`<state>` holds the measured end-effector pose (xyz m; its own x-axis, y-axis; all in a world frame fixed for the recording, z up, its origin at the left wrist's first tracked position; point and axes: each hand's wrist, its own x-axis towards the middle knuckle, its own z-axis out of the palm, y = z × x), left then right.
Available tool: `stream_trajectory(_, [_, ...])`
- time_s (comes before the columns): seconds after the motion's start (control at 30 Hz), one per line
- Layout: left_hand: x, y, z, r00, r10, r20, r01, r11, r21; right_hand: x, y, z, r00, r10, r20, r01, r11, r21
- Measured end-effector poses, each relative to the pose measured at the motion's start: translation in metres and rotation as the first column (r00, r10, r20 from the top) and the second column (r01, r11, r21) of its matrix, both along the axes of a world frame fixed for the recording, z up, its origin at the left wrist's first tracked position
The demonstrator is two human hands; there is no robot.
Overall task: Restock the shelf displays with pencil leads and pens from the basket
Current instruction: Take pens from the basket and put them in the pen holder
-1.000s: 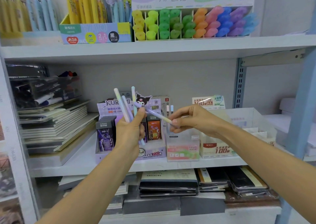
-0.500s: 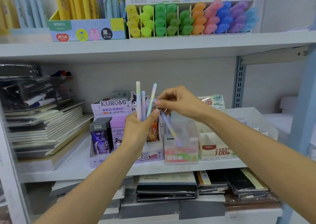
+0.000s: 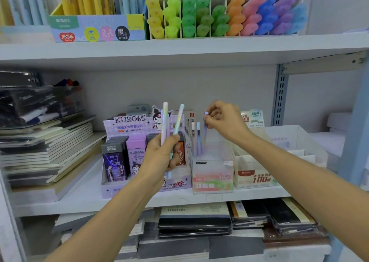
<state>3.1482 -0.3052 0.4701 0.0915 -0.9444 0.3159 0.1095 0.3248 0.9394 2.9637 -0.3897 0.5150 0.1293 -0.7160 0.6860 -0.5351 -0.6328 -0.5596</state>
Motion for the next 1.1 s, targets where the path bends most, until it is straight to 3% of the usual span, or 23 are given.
stream_trajectory(0.1, [0.005, 0.002, -0.002, 1.000, 0.020, 0.004, -0.020, 1.000, -0.003, 0.002, -0.002, -0.003, 0.997, -0.030, -0.076, 0.029, 0.999, -0.017])
stream_trajectory(0.37, [0.015, 0.002, -0.003, 0.999, 0.012, -0.033, -0.011, 1.000, 0.015, -0.007, -0.004, 0.002, 0.997, 0.061, -0.048, -0.055, 0.992, 0.110])
stream_trajectory(0.5, [0.016, 0.003, -0.004, 0.999, 0.002, -0.040, -0.001, 1.000, 0.017, -0.001, -0.006, 0.001, 0.998, 0.034, -0.052, -0.031, 0.998, 0.047])
stream_trajectory(0.83, [0.018, 0.014, -0.001, 1.000, 0.010, -0.018, -0.009, 0.999, 0.036, -0.002, -0.001, 0.009, 0.939, -0.079, -0.335, 0.120, 0.987, 0.103])
stream_trajectory(0.9, [0.017, 0.017, 0.001, 1.000, 0.003, -0.014, -0.003, 0.999, 0.041, -0.004, 0.006, 0.011, 0.942, -0.091, -0.323, 0.127, 0.988, 0.092])
stream_trajectory(0.97, [0.017, 0.019, 0.002, 1.000, 0.001, 0.002, -0.002, 0.999, 0.051, -0.003, 0.017, 0.013, 0.993, 0.051, -0.104, -0.038, 0.991, 0.126])
stream_trajectory(1.03, [0.017, 0.021, 0.003, 1.000, -0.004, 0.017, 0.003, 0.998, 0.059, -0.002, 0.030, 0.018, 0.928, 0.337, 0.161, -0.364, 0.913, 0.184])
stream_trajectory(1.1, [0.016, 0.024, 0.004, 1.000, -0.014, 0.020, 0.013, 0.998, 0.060, 0.001, 0.040, 0.020, 0.861, 0.485, 0.150, -0.508, 0.834, 0.217])
